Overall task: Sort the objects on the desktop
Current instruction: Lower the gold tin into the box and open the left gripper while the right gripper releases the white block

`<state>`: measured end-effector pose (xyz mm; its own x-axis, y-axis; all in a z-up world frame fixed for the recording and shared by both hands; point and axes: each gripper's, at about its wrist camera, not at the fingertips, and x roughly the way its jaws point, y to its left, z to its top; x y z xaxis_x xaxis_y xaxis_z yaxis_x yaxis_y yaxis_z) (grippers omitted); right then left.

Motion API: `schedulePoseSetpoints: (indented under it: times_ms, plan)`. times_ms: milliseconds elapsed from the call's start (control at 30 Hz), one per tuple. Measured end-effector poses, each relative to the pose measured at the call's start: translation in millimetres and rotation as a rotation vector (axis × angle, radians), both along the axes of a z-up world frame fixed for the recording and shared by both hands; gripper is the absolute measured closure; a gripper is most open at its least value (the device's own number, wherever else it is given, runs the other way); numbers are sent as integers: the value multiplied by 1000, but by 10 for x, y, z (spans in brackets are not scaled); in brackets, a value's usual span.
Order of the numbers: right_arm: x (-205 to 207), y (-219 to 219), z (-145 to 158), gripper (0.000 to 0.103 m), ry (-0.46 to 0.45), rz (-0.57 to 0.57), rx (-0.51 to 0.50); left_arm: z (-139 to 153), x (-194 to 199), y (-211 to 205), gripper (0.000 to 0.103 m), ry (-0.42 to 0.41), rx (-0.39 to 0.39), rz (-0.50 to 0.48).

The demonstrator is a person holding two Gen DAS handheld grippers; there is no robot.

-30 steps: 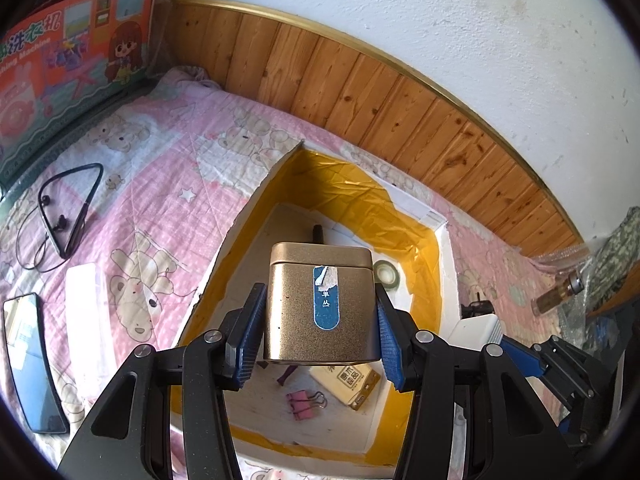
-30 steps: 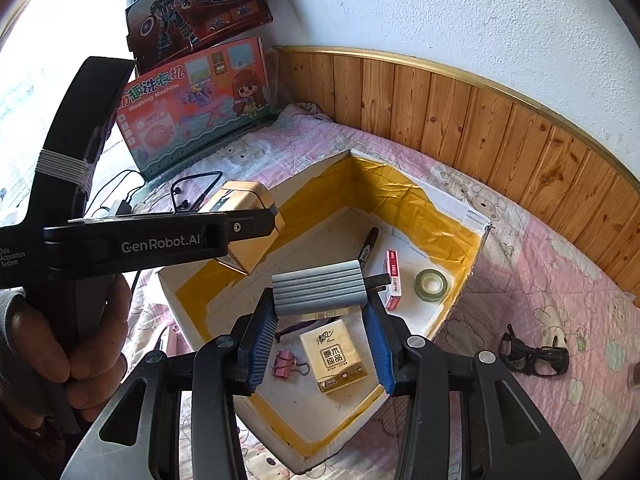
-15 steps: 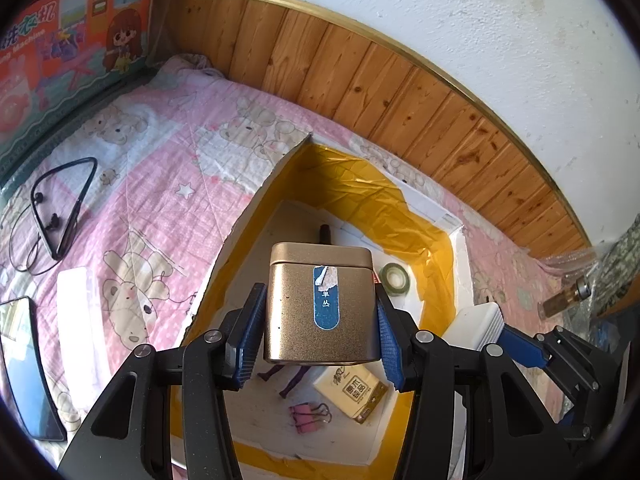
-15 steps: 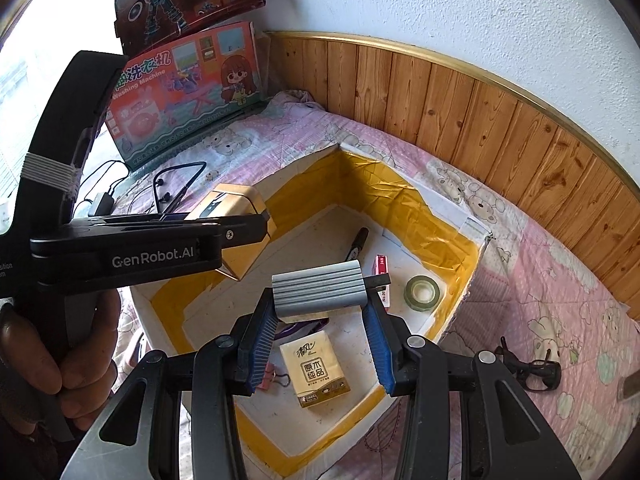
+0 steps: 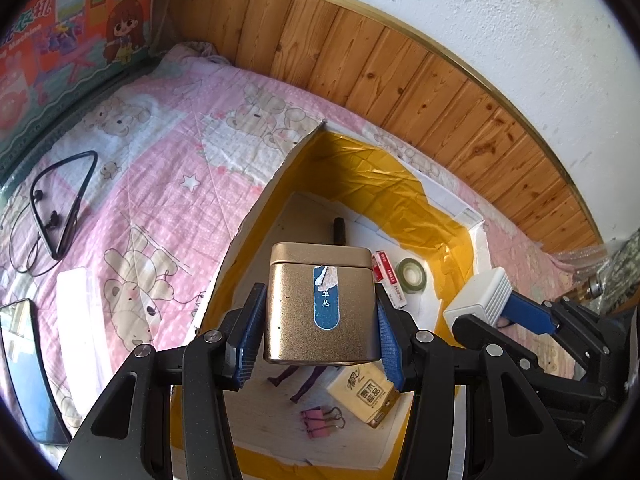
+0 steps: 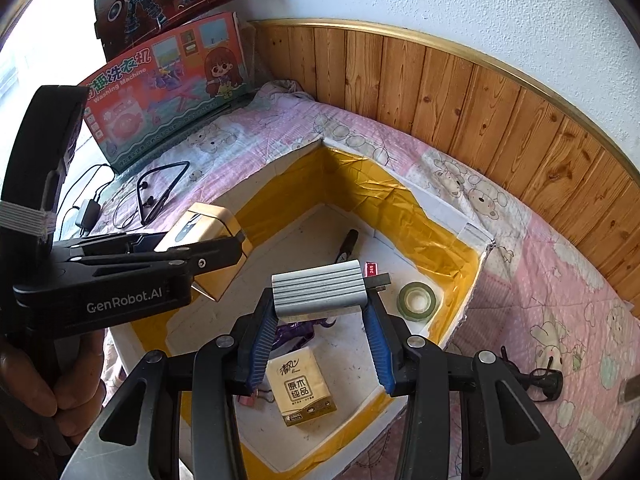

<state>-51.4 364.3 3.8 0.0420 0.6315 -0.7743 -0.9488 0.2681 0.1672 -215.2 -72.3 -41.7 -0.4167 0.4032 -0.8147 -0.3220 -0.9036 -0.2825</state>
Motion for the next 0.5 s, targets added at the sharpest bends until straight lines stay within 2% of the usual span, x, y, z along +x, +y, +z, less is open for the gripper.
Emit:
schedulePoseSetpoints:
  times_ms: [200,500]
  plan:
    - [117,128,-47,59,22,-18,-18,-60,-21,23,51,-14,-28,-15]
    - [253,340,-119,59,54,-42,-44,-85,-3,116,51,7,-86,-46]
